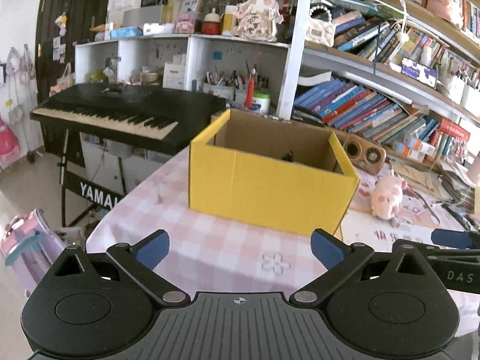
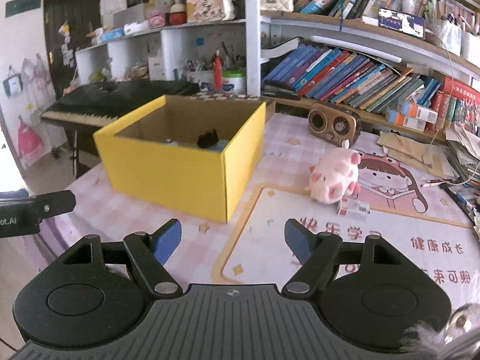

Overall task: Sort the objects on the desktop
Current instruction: 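Withdraw both open tools from the box back toward the pig plush, then move the left tool to the pink pig plush and grasp it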

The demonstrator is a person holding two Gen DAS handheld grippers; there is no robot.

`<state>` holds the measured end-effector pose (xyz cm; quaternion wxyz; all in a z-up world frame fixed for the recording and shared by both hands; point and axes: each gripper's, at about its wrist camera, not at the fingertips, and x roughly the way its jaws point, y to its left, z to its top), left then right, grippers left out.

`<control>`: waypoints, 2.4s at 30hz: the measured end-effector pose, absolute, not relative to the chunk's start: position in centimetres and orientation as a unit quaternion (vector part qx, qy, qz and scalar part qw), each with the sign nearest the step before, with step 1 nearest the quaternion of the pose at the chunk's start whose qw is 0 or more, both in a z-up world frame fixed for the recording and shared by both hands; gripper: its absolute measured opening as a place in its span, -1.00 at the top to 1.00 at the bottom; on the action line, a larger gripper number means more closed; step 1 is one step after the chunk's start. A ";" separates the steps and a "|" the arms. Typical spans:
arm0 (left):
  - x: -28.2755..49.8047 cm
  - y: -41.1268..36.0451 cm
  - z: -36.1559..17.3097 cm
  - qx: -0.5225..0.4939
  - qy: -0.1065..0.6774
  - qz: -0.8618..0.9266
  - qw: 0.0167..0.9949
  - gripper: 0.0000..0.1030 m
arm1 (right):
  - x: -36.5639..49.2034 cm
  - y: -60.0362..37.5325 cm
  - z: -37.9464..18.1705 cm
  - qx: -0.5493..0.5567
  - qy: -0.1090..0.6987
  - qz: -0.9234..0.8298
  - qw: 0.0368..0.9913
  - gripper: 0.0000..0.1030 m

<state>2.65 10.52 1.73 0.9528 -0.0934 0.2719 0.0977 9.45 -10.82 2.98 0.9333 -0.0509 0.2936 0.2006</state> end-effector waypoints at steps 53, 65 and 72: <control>1.7 4.4 -0.4 -0.021 0.337 0.001 0.941 -0.98 | 3.3 -13.5 0.2 -0.046 0.348 0.140 0.926 -0.59; 4.2 1.0 -0.8 -0.012 0.346 -0.039 0.937 -0.98 | 4.2 -16.9 0.2 -0.040 0.357 0.098 0.928 -0.60; 6.4 -0.9 -1.0 -0.013 0.353 -0.045 0.934 -0.98 | 6.0 -19.0 0.0 -0.039 0.368 0.089 0.925 -0.60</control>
